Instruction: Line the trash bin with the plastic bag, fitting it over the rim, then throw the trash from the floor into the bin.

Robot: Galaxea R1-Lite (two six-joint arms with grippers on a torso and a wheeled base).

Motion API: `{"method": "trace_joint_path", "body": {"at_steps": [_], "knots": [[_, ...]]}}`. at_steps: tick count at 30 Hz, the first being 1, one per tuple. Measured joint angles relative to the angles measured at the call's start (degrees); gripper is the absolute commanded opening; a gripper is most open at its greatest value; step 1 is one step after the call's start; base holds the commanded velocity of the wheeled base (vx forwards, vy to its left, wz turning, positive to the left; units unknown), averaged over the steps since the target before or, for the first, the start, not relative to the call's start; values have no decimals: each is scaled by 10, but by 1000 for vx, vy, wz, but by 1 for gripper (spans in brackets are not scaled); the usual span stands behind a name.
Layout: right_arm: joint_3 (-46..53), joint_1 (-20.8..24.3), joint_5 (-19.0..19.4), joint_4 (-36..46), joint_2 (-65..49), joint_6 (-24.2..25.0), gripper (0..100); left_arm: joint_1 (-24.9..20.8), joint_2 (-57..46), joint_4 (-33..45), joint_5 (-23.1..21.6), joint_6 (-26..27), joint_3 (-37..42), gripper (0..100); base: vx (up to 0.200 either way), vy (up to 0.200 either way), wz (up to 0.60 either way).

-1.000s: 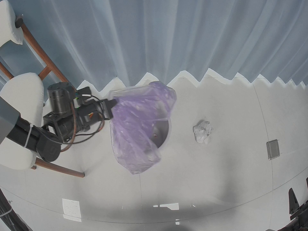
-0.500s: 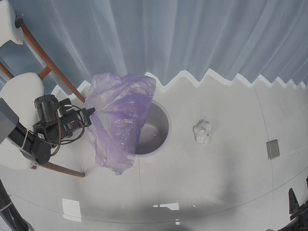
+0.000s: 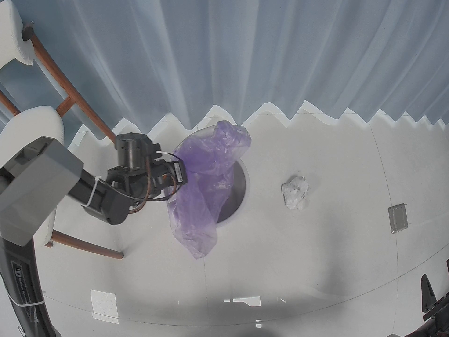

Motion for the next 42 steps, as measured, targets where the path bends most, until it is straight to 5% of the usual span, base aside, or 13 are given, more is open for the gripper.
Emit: {"method": "trace_joint_path", "body": {"at_steps": [8, 16, 42], "knots": [[0, 0, 0, 0, 0, 0, 100, -66, 75, 129, 55, 1, -132, 0, 0, 0, 0], [0, 0, 0, 0, 0, 0, 100, -81, 122, 186, 104, 10, -208, 0, 0, 0, 0], [0, 0, 0, 0, 0, 0, 100, -82, 200, 237, 109, -17, -319, 0, 0, 0, 0]]}}
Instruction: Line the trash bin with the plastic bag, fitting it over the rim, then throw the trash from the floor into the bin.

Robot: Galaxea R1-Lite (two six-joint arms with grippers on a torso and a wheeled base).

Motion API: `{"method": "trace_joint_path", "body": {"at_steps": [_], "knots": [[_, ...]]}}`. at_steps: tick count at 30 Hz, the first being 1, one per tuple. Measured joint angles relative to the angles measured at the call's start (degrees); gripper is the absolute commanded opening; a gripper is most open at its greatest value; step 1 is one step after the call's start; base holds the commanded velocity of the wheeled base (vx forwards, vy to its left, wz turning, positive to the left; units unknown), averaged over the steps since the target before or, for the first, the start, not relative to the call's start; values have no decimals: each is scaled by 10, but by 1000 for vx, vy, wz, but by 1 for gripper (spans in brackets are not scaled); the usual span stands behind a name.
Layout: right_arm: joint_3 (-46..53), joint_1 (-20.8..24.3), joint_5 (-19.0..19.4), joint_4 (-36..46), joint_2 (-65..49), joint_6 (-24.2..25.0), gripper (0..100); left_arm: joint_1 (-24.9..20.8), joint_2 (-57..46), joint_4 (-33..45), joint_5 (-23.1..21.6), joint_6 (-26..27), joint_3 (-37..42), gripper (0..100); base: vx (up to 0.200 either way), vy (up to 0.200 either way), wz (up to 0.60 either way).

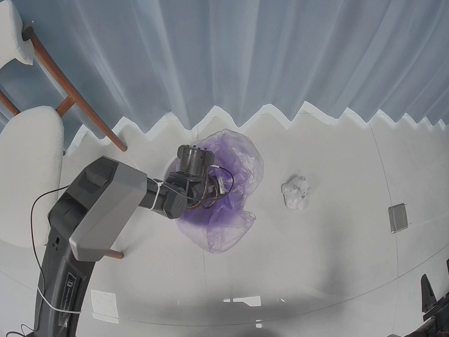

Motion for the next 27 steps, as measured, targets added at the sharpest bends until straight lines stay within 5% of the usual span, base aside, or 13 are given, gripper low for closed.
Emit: {"method": "trace_joint_path", "body": {"at_steps": [13, 27], "knots": [[0, 0, 0, 0, 0, 0, 100, 3, -47, 39, 0, -9, 12, 0, 0, 0, 0], [0, 0, 0, 0, 0, -1, 100, 21, -229, 60, 1, -3, 168, 0, 0, 0, 0]]}}
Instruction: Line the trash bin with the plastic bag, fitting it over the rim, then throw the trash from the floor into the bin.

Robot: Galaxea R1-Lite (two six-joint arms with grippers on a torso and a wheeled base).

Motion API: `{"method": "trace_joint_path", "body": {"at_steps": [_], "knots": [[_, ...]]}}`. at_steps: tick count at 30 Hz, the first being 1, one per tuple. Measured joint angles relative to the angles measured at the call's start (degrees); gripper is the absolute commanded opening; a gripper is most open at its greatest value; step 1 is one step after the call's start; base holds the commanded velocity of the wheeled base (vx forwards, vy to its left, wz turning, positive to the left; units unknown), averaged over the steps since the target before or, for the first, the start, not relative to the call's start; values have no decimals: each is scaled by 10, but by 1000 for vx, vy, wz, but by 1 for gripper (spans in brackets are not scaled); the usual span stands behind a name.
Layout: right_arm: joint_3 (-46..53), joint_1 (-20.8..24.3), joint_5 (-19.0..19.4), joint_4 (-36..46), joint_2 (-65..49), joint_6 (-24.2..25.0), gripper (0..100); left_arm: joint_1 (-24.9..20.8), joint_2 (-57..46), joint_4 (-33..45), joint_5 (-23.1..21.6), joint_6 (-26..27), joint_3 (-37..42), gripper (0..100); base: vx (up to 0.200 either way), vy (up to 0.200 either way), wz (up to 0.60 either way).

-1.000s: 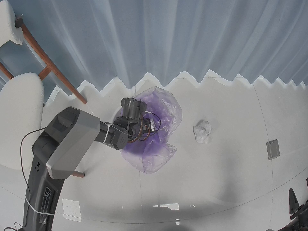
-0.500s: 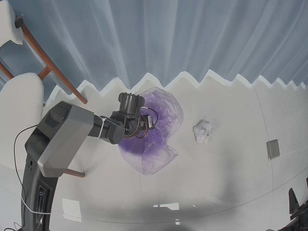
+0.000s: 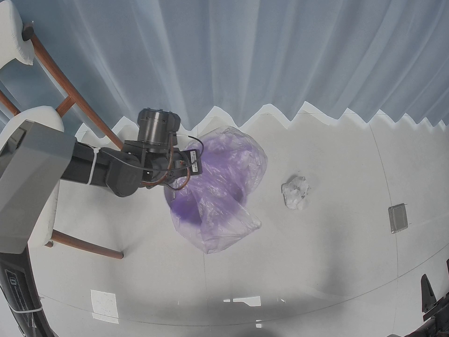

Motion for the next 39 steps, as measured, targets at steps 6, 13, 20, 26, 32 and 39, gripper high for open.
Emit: {"method": "trace_joint_path", "body": {"at_steps": [6, 13, 20, 26, 32, 39], "knots": [[0, 0, 0, 0, 0, 0, 100, 24, 15, -47, 4, -1, -21, 0, 0, 0, 0], [0, 0, 0, 0, 0, 0, 100, 31, 76, -54, 24, 0, -103, 0, 0, 0, 0], [0, 0, 0, 0, 0, 0, 100, 26, 135, -53, 42, 1, -148, 0, 0, 0, 0], [0, 0, 0, 0, 0, 0, 100, 14, 162, -55, 51, 2, -153, 0, 0, 0, 0], [0, 0, 0, 0, 0, 0, 100, 12, 191, -60, 55, 1, -162, 0, 0, 0, 0], [0, 0, 0, 0, 0, 0, 100, 4, 187, -47, 57, 1, -157, 0, 0, 0, 0]]}}
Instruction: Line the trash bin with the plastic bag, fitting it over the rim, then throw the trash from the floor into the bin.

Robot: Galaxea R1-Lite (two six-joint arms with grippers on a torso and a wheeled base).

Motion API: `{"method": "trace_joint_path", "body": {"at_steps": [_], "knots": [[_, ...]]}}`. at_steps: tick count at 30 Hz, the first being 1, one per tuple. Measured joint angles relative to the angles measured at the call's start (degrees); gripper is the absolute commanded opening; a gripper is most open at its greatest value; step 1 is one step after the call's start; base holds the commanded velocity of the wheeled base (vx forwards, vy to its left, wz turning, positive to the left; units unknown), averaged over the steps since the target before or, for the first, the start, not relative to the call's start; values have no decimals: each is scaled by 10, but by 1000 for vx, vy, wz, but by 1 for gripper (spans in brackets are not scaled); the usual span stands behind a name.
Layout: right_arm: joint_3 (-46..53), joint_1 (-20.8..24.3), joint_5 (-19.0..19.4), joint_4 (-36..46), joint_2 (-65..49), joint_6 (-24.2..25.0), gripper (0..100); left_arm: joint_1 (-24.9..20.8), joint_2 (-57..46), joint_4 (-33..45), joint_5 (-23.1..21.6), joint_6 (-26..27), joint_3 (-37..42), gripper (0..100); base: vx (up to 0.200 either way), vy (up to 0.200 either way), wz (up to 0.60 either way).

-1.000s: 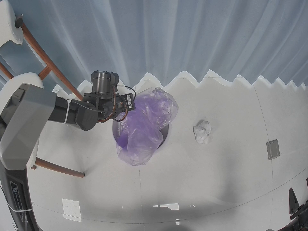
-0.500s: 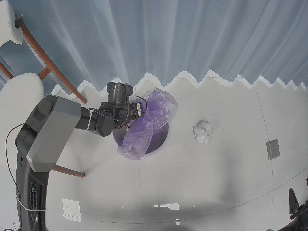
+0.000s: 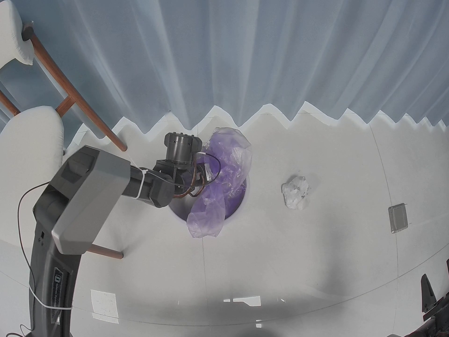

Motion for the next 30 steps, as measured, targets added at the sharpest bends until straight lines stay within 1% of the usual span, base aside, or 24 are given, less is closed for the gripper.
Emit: {"method": "trace_joint_path", "body": {"at_steps": [5, 11, 13, 16, 19, 21, 23, 25, 30], "knots": [[0, 0, 0, 0, 0, -1, 100, -3, -62, 60, -2, 10, 20, 0, 0, 0, 0], [0, 0, 4, 1, 0, -9, 100, -6, -178, 150, -9, 42, 64, 0, 0, 0, 0], [0, 0, 9, 2, 0, -13, 100, -9, -210, 168, -12, 63, 90, 0, 0, 0, 0], [0, 0, 16, 2, 0, -18, 100, -12, -246, 182, -15, 119, 122, 0, 0, 0, 0], [0, 0, 23, 2, 0, -23, 100, -14, -271, 187, -22, 181, 131, 0, 0, 0, 0], [0, 0, 33, -2, 0, -20, 100, -16, -287, 189, -33, 213, 131, 0, 0, 0, 0], [-9, 2, 39, -11, 4, -12, 100, -17, -300, 192, -44, 232, 131, 0, 0, 0, 0], [-25, 6, 45, -22, 18, 6, 100, -17, -311, 195, -55, 252, 131, 0, 0, 0, 0], [-76, 31, 63, -43, 99, 85, 100, -13, -338, 204, -80, 311, 136, 0, 0, 0, 0]]}}
